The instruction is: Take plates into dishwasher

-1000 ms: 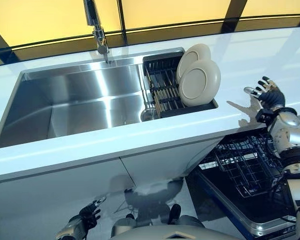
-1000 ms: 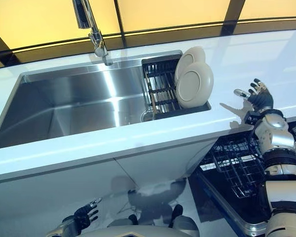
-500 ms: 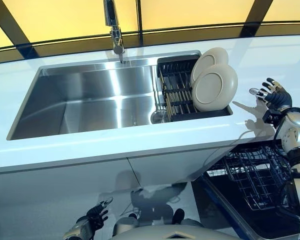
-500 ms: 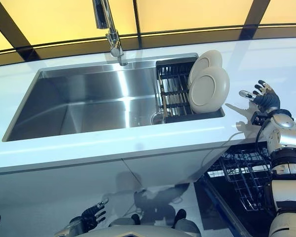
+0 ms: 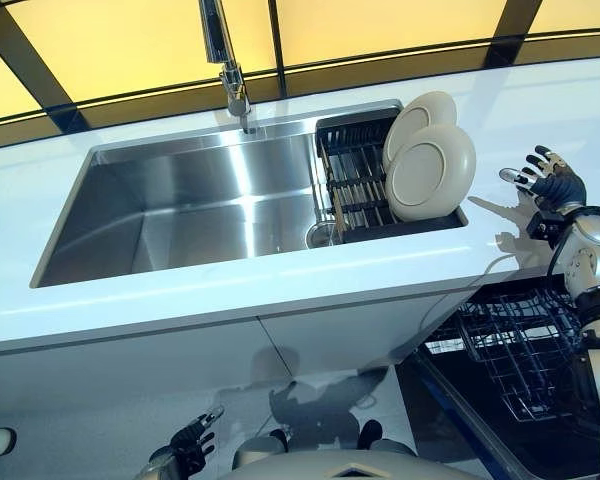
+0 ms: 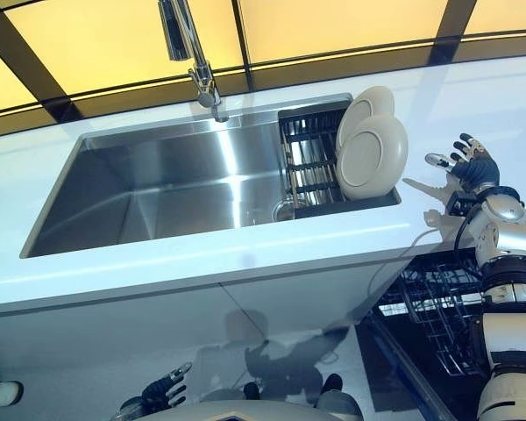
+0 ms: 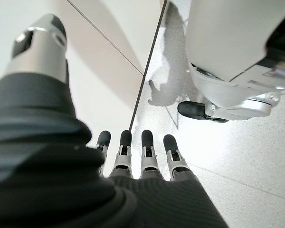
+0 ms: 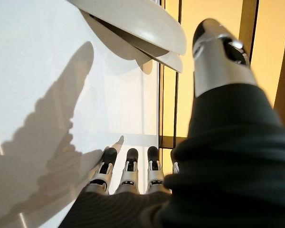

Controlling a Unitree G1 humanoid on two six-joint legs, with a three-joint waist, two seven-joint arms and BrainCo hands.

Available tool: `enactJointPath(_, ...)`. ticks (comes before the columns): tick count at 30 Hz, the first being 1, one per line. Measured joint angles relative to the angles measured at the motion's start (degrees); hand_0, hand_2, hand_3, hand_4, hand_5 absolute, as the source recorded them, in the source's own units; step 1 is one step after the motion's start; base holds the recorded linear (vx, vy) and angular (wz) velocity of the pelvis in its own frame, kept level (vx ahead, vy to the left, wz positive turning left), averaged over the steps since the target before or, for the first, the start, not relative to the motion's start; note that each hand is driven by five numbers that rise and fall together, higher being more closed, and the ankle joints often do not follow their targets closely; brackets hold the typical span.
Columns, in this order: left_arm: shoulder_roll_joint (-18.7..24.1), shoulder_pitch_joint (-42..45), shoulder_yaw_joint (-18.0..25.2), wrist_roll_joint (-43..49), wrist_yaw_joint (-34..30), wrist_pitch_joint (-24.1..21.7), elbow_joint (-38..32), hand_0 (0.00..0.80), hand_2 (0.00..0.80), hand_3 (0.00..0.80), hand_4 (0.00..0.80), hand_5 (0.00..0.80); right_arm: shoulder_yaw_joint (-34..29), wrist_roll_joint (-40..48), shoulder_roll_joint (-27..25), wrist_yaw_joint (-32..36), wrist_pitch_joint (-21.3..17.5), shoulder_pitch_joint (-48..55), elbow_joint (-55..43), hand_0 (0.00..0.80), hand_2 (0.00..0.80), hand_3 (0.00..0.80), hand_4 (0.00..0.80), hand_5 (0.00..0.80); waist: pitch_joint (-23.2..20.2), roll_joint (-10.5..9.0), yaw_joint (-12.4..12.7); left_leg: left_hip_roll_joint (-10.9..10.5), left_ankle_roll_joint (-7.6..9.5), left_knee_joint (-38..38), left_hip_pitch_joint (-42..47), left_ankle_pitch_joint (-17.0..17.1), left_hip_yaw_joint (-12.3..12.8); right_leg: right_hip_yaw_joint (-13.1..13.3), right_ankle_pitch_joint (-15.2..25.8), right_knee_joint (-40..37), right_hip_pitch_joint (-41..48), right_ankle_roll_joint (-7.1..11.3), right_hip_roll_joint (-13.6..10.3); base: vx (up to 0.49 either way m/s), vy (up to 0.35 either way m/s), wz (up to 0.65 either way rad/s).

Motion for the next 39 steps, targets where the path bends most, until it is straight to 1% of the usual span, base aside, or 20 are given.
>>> enactJointPath(7, -0.5, 0.6, 0.0, 0.0, -0.8, -0.1, 0.0, 0.0, 0.0, 0.0, 0.0, 0.0, 0.3, 0.0, -0.1, 0.2, 0.0, -1.0, -0.1, 0.0, 0.0, 0.0, 0.0, 0.0, -0.4, 1.41, 0.1, 0.0, 0.04, -0.1, 0.0, 0.0, 0.0, 0.0, 0.0, 0.0, 0.0, 0.05, -0.1, 0.005, 0.02, 0.0)
enactJointPath(14, -0.9, 0.5, 0.0, 0.0, -0.9, -0.1, 0.0, 0.0, 0.0, 0.0, 0.0, 0.0, 1.3, 0.1, 0.3, 0.1, 0.0, -1.4, -0.2, 0.0, 0.0, 0.0, 0.0, 0.0, -0.3, 1.29, 0.2, 0.0, 0.03, -0.1, 0.2, 0.0, 0.0, -0.1, 0.0, 0.0, 0.3, 0.07, -0.1, 0.0, 0.0, 0.0)
enactJointPath(18, -0.9, 0.2, 0.0, 0.0, -0.9, -0.1, -0.1, 0.0, 0.0, 0.0, 0.0, 0.0, 3.0, 0.2, 0.7, -0.3, 0.1, -1.5, -0.3, 0.0, 0.0, 0.0, 0.0, 0.0, 0.0, 0.78, 0.5, 0.0, 0.02, -0.2, 0.8, 0.0, 0.0, -0.2, 0.0, 0.0, 0.9, 0.09, -0.1, 0.001, 0.033, 0.01)
enactJointPath(21, -0.9, -0.3, 0.0, 0.0, -0.9, -0.1, -0.1, 0.0, 0.0, 0.0, 0.0, 0.0, 3.5, 0.2, 1.1, -0.3, 0.8, -1.5, -0.3, 0.0, 0.0, 0.0, 0.0, 0.0, 0.3, 0.14, 1.3, 0.0, 0.02, -0.2, 1.2, 0.0, -0.1, -0.2, 0.0, 0.0, 1.3, 0.1, -0.1, 0.001, 0.013, 0.0)
enactJointPath(31, -0.7, -1.0, 0.0, -0.2, -0.4, 0.0, 0.1, 0.0, 0.0, 0.0, 0.0, 0.0, 5.5, 0.5, 4.0, 0.9, 2.0, -1.8, -0.3, 0.0, 0.0, 0.0, 0.0, 0.0, 0.3, -3.85, 2.9, -0.4, 0.13, -0.2, 1.1, 0.1, -0.5, -0.7, 0.0, 0.2, 1.6, 0.27, -0.3, -0.021, 0.016, 0.03)
enactJointPath(33, -0.6, -1.4, 0.0, -0.2, -0.4, 0.0, 0.1, 0.0, 0.0, 0.0, 0.0, 0.0, 5.5, 1.0, 4.4, 0.9, 2.2, -1.9, -0.3, 0.0, 0.0, 0.0, 0.0, 0.0, 0.3, -4.13, 3.1, -0.4, 0.15, -0.2, 1.2, 0.1, -0.5, -0.7, 0.0, 0.2, 1.6, 0.26, -0.3, 0.0, 0.0, 0.0)
enactJointPath(39, -0.5, -1.6, -0.1, -0.2, -0.4, 0.0, 0.1, 0.0, 0.0, 0.0, 0.0, 0.0, 5.8, 1.3, 6.0, 1.3, 2.7, -2.4, -0.3, 0.0, 0.0, 0.0, 0.0, 0.0, 0.3, -4.17, 3.2, -0.4, 0.18, -0.2, 1.2, 0.1, -0.7, -0.7, 0.1, 0.2, 1.7, 0.15, -0.3, 0.003, 0.007, 0.02)
